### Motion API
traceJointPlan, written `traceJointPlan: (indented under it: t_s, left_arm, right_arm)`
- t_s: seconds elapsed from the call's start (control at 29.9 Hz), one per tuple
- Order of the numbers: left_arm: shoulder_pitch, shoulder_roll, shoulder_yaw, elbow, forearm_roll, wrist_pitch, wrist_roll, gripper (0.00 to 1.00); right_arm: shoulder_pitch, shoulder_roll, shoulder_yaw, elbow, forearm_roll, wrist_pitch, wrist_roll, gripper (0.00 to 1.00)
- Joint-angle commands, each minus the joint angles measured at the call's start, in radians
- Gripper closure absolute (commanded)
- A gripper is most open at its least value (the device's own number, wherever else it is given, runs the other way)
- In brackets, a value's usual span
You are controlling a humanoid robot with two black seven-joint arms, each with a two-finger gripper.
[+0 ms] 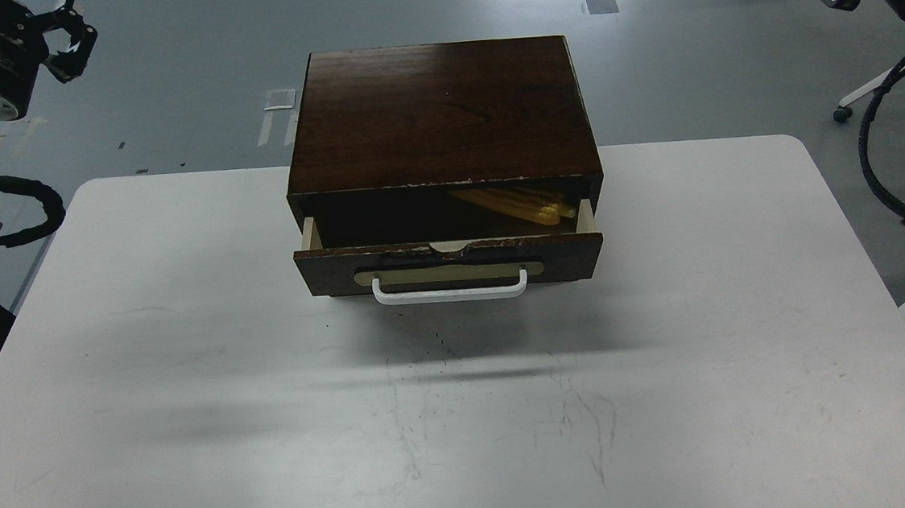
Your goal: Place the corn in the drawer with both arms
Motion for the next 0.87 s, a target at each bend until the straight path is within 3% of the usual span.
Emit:
traceJointPlan:
  t_s: [0.0, 0.13, 0.3, 0.4, 0.5, 0.7, 0.84]
  left_arm:
    - [0.007, -0.043, -0.001, 0.03, -0.002, 0.0, 0.046, 0.02]
    - [0.018, -0.083, -0.009, 0.097, -0.004, 0.0, 0.066, 0.02]
    - [0.039, -0.085, -0.015, 0.108, -0.025, 0.0, 0.069, 0.02]
    - [0.042, -0.086, -0.016, 0.108, -0.031, 0.0, 0.069, 0.02]
    - [0.042, -0.091, -0.015, 0.126, -0.03, 0.0, 0.072, 0.02]
    - [0.038, -0.111, -0.016, 0.16, -0.03, 0.0, 0.128, 0.02]
    - [0.038, -0.111, -0.018, 0.157, -0.03, 0.0, 0.127, 0.02]
  right_arm:
    - [-0.06, 0.032, 0.051, -0.082, 0.13, 0.037, -0.007, 0.0]
    - [-0.149, 0.087, 0.155, -0.157, 0.162, 0.137, -0.008, 0.0]
    - [-0.208, 0.114, 0.252, -0.231, 0.194, 0.18, -0.016, 0.0]
    - [-0.231, 0.179, 0.321, -0.31, 0.233, 0.194, -0.071, 0.0]
    - [-0.232, 0.205, 0.33, -0.37, 0.233, 0.255, -0.089, 0.0]
    - [-0.237, 0.208, 0.321, -0.375, 0.231, 0.32, -0.079, 0.0]
    - [-0.252, 0.208, 0.317, -0.377, 0.228, 0.343, -0.073, 0.0]
